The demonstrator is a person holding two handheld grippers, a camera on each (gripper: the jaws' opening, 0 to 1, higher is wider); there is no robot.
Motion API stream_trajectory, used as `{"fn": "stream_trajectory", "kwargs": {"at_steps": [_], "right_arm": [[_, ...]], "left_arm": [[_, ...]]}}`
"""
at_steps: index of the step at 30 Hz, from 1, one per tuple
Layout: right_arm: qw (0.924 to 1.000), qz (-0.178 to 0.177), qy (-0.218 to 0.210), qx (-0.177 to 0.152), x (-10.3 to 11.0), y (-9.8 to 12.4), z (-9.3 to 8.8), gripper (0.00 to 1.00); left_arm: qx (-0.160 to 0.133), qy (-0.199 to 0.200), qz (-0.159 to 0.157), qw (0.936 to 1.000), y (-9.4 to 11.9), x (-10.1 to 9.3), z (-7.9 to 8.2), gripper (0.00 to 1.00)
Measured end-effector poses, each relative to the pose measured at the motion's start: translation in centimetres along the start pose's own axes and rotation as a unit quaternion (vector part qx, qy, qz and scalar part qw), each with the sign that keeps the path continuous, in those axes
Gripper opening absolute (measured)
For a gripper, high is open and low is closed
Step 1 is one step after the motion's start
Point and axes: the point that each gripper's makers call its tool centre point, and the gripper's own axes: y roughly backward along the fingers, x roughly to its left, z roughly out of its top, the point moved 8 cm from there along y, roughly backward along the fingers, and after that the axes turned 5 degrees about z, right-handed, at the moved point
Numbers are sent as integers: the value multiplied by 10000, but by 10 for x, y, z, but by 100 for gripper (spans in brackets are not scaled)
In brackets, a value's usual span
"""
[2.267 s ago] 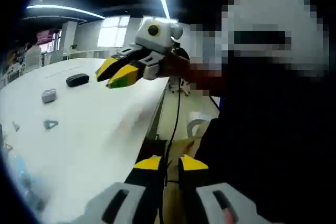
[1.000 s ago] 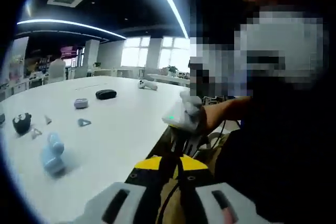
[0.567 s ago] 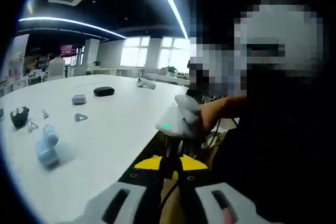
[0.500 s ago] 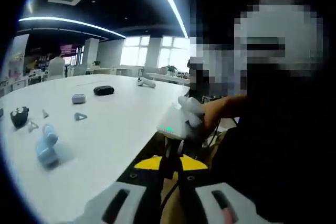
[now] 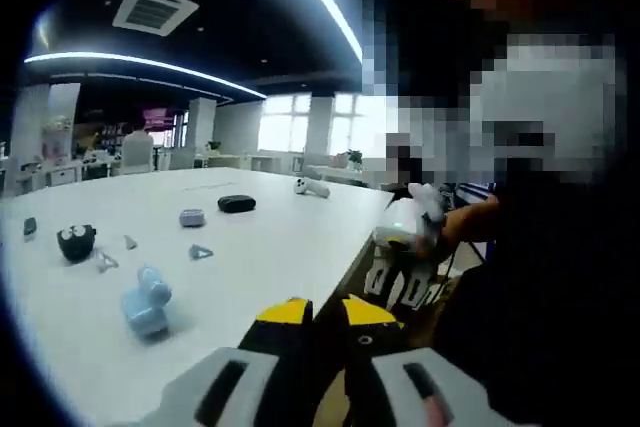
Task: Pick up the earbuds from the table and place the earbuds into the earbud case
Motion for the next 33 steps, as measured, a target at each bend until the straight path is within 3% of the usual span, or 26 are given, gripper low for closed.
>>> {"fn": "stream_trajectory", "kwargs": {"at_steps": [2, 3, 5, 7, 9, 10, 12, 14, 17, 19, 21, 22, 28, 30, 33], "right_arm": [[9995, 18, 190, -259, 2, 18, 16, 10], [9991, 32, 199, -375, 1, 23, 21, 10], [9966, -17, 236, -789, -6, 39, 38, 10], [9924, -161, 378, -1156, -17, 54, 58, 10], [9838, -405, 521, -1667, -34, 66, 77, 10], [9743, -561, 456, -2135, -50, 71, 89, 10], [9626, -851, 395, -2542, -76, 76, 100, 10], [9515, -1195, 492, -2793, -96, 77, 106, 10], [9437, -1376, 703, -2925, -112, 72, 110, 10], [9430, -1382, 750, -2933, -125, 57, 112, 10], [9437, -1357, 758, -2921, -128, 49, 112, 10], [9450, -1333, 769, -2885, -130, 44, 111, 10], [9441, -1245, 727, -2965, -133, 43, 109, 10], [9416, -1244, 754, -3038, -136, 45, 111, 10], [9398, -1205, 721, -3115, -140, 46, 113, 10]], "left_arm": [[-109, -215, 604, 9979, 2, 15, 8, 15], [-35, -496, 1009, 9937, 2, 24, 12, 18], [251, -1173, 1720, 9778, 1, 36, 18, 27], [547, -1460, 2192, 9631, 0, 45, 21, 29], [844, -1420, 2539, 9530, -5, 54, 20, 30], [989, -1363, 2653, 9493, -7, 58, 18, 33], [1224, -1326, 2807, 9427, -13, 62, 12, 37], [1279, -1360, 2896, 9388, -19, 65, 8, 36], [1476, -1719, 3056, 9248, -28, 69, 3, 34], [1591, -1832, 3030, 9216, -35, 68, 0, 28], [1871, -2322, 3120, 9021, -39, 67, 2, 25], [1853, -2446, 3136, 8986, -40, 64, 4, 25], [1762, -2429, 3050, 9038, -40, 67, 13, 16], [1667, -2177, 3018, 9131, -38, 73, 14, 15], [1546, -2080, 2935, 9201, -33, 82, 15, 4]]}}
